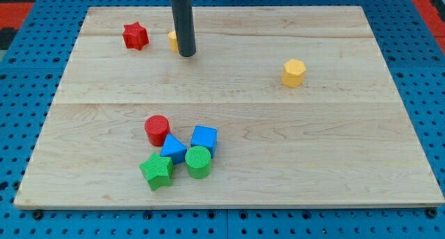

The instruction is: Move the yellow hexagon towards center

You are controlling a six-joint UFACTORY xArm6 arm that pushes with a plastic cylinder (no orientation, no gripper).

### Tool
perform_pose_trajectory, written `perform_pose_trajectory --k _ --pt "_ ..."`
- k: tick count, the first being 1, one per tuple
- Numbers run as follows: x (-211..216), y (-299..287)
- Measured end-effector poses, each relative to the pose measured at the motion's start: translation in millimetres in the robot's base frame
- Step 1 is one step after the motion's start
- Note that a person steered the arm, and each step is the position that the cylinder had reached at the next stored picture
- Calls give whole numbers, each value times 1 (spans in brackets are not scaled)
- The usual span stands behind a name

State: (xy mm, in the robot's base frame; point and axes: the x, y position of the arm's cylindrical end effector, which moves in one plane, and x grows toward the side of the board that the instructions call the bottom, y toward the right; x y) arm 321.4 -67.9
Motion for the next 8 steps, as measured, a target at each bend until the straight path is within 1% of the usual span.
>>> perform_pose_trajectory --k 2,3,4,5,6,7,8 --pt "-14 -5" --pt "-21 -36" --pt "-20 -29" --pt "-19 91" --pt "-3 199" --pt "52 274" --pt "71 214"
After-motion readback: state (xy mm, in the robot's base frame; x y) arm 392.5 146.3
